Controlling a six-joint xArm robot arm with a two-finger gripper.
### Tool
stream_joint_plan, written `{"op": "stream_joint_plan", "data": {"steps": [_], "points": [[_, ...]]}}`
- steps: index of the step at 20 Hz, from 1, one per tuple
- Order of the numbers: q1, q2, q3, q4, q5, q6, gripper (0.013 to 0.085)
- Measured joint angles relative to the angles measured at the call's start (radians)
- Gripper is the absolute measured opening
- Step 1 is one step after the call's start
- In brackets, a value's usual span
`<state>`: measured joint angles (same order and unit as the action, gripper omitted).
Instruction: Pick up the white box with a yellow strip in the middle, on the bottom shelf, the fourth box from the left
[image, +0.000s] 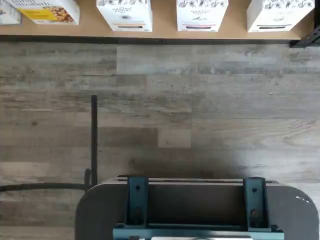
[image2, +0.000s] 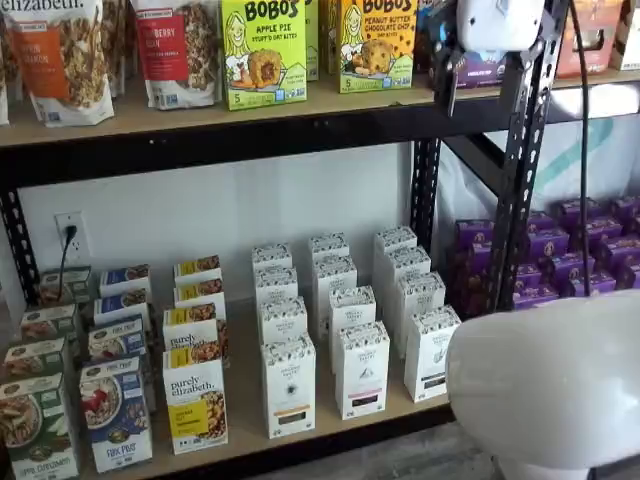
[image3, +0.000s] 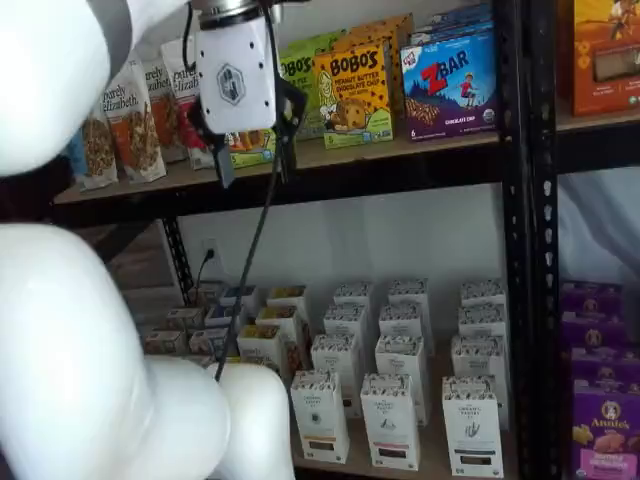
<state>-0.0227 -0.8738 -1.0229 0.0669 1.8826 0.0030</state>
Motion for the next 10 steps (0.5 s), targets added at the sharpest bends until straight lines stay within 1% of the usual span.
{"op": "stream_joint_plan", "data": {"steps": [4,6,8,10], "points": [[0.016,-0.013,0.075,-0.014,-0.066,0.010,0.0850],[0.029,-0.024,0.116,-0.031,-0.111,0.018,0.0850],[0.026,-0.042,0.157,-0.025,-0.162,0.016,0.0850],[0.029,-0.044,0.184,-0.025,-0.193,0.018,0.0850]]}}
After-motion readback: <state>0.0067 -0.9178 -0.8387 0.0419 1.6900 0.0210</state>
